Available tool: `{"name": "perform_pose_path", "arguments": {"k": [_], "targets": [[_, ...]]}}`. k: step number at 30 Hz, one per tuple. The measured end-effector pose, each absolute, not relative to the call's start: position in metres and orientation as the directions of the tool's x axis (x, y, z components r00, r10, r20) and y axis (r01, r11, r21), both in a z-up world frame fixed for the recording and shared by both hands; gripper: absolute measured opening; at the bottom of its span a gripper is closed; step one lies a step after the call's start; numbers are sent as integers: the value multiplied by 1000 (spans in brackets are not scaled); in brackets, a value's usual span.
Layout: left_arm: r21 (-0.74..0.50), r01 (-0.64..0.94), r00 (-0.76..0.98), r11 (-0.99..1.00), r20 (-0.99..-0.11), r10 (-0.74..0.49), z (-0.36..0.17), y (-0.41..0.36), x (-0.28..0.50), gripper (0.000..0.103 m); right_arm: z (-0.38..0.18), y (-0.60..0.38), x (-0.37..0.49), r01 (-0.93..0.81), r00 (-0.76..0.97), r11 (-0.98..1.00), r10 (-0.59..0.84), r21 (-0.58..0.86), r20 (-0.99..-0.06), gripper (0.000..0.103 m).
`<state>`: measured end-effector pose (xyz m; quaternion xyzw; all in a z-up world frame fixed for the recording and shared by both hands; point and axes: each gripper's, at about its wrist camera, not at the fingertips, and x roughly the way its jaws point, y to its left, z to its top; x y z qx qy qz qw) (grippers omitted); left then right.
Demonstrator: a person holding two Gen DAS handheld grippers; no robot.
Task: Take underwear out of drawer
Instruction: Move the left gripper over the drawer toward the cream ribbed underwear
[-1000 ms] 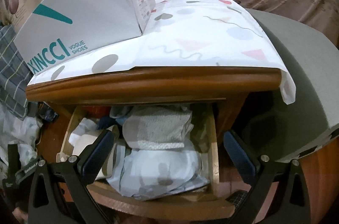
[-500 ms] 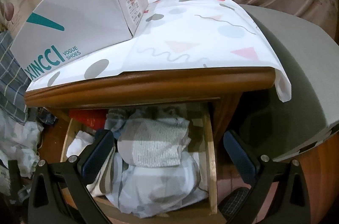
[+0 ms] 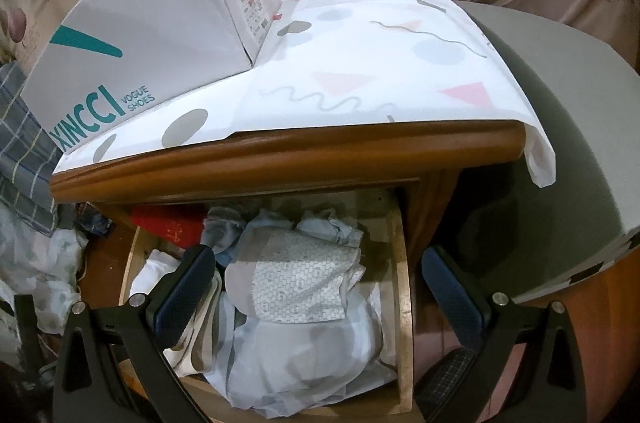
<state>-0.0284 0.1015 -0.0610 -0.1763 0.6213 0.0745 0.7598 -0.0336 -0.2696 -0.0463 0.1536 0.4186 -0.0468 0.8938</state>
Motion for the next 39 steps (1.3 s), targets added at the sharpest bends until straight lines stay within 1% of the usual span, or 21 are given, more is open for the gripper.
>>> {"name": "perform_pose_path", "arguments": {"k": [3,6,9,13,16,18,20,23,27,34,39], "targets": [[-121,-267,248,956,-967,-53,-44,92,-32,102,-47,-269,-34,210,639,949,51,238,-768,103],[-97,-202,303,975,-952,-32,-24,86,-35,102,-47,-268,-34,208,637,948,54,240,-769,103],[-127,-133,338,983,-938,-76,-7,79,-30,102,-47,-268,-34,210,640,948,51,238,-767,103],[-198,-85,323,976,-932,-161,4,71,-12,102,-47,-271,-35,219,640,945,48,242,-767,103],[-263,-62,277,963,-931,-236,-4,67,0,102,-46,-273,-35,225,640,942,51,250,-767,103],[-274,-37,243,961,-935,-257,-11,59,6,102,-46,-274,-35,225,640,942,48,248,-766,103],[-253,-5,213,967,-946,-246,-21,48,10,102,-46,-275,-36,225,642,942,48,248,-765,103],[-204,84,176,975,-960,-216,-35,33,14,102,-46,-278,-37,236,644,941,36,244,-764,103],[-190,171,130,967,-968,-213,-51,19,18,102,-47,-283,-37,251,640,936,31,247,-767,103],[-171,195,89,966,-978,-191,-74,13,28,102,-52,-283,-35,260,607,942,11,211,-794,103],[-143,229,64,963,-985,-162,-90,9,30,102,-54,-283,-36,255,604,945,11,206,-797,103]]}}
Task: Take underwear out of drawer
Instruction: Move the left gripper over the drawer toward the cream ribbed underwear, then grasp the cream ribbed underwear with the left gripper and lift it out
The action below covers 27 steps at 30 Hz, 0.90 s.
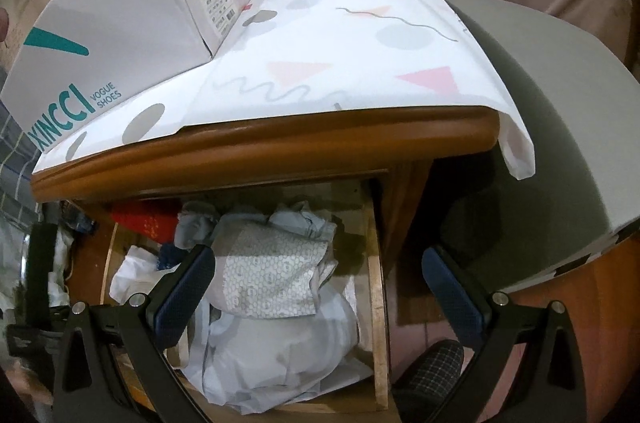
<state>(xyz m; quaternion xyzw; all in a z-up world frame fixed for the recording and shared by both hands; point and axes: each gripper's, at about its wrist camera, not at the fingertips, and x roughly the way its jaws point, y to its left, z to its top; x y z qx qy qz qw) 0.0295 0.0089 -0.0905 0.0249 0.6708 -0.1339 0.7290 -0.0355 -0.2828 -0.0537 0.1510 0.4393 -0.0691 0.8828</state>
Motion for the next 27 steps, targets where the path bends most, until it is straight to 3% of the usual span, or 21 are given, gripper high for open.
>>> {"name": "perform_pose_path", "arguments": {"k": [6,11,16,22,27], "targets": [[-157,191,25,969,-986,-164,-103,13,35,102,-57,-279,-34,240,590,951,16,194,-807,103],[-166,175,2,971,-986,-169,-109,17,36,84,-61,-275,-32,230,575,957,14,177,-818,103],[-165,168,6,972,-986,-168,-107,25,33,52,-63,-273,-32,221,569,961,11,166,-823,102],[-168,176,33,970,-984,-176,-98,33,26,36,-67,-271,-31,213,561,964,15,162,-828,103],[-156,204,87,966,-980,-177,-81,31,17,31,-69,-268,-31,201,555,967,18,155,-832,103]]}}
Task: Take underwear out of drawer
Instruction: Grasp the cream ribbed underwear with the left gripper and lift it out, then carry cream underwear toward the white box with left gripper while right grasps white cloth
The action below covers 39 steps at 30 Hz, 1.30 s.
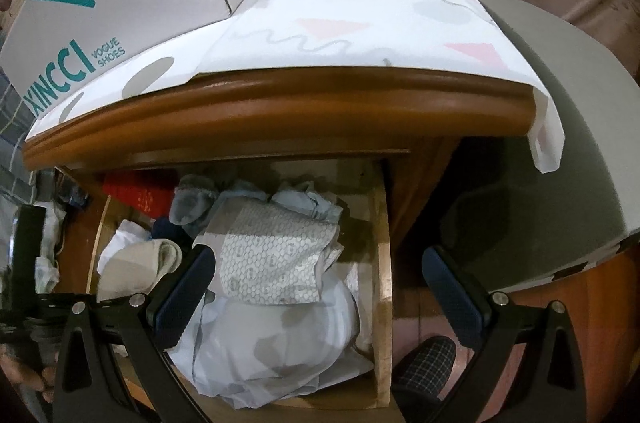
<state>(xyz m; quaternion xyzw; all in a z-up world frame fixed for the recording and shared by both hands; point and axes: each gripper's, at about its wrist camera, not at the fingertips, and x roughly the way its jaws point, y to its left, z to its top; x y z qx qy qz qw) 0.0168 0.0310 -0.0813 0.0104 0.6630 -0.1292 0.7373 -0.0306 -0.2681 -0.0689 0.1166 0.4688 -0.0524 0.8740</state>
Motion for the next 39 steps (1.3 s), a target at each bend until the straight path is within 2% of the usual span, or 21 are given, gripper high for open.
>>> {"name": "perform_pose_path", "arguments": {"k": [10,23,39], "targets": [[-112,277,227,954,-957,-178,-33,37,-6,31,-74,-255,-27,143,539,980,38,136,-841,102],[-155,328,306,932,-916,-260,12,47,-19,31,-96,-224,-23,6,474,996,80,94,-877,102],[-146,381,394,913,-868,-303,67,54,-37,31,-107,-221,-18,0,433,996,83,92,-898,102]]}}
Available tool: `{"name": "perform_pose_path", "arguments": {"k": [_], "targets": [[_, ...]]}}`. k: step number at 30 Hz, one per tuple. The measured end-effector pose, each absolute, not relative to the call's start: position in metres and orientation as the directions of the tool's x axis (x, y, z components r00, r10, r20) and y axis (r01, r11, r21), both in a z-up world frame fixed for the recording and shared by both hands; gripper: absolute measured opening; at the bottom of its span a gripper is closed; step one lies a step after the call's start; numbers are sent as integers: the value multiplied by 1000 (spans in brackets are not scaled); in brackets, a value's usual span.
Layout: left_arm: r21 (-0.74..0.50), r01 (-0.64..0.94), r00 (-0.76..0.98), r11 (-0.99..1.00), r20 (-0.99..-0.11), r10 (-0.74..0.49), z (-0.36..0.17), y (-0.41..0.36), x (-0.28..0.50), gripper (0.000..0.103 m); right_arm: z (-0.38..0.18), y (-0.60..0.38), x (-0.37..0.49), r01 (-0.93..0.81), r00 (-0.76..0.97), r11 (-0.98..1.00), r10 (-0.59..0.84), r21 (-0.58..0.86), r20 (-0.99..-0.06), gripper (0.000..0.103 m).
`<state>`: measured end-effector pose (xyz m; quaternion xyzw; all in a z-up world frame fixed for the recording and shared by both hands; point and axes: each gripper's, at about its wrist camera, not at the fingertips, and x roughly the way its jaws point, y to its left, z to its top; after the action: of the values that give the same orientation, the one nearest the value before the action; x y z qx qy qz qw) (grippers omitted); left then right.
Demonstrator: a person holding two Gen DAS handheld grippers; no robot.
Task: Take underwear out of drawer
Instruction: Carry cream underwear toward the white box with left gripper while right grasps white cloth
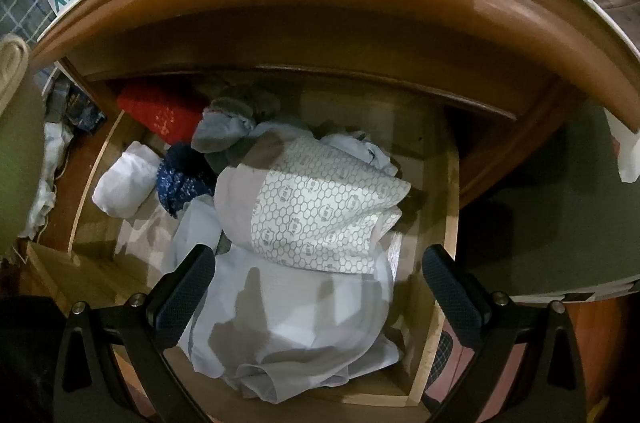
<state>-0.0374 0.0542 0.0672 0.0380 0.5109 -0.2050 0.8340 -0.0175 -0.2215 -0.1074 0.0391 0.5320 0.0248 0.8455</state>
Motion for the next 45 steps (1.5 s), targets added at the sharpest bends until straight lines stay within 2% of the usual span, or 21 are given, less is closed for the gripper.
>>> {"name": "perform_pose_path", "arguments": {"k": [13,23,29,37,38,42,45], "targets": [[-131,401,467,907,-822,-325,122,64,-44,31,-116,-214,-9,-39,400,996,94,86,-912,103],[-117,394,516,912,-793,-324,158,71,-38,31,-125,-190,11,-141,394,989,21,-38,-919,102],[-116,371,538,922,-782,-315,172,81,-26,31,-130,-186,16,-163,342,987,59,3,-938,102],[-107,367,557,924,-771,-310,184,82,-21,31,-133,-169,16,-237,328,969,17,-65,-944,102],[-107,365,559,925,-769,-310,185,82,-20,31,-133,-167,15,-245,328,967,11,-74,-945,101],[-112,357,571,927,-759,-312,193,84,-18,31,-136,-160,13,-264,317,959,-19,-107,-948,88],[-110,358,578,927,-754,-312,196,85,-18,31,-137,-160,11,-246,305,962,-36,-115,-952,88]]}}
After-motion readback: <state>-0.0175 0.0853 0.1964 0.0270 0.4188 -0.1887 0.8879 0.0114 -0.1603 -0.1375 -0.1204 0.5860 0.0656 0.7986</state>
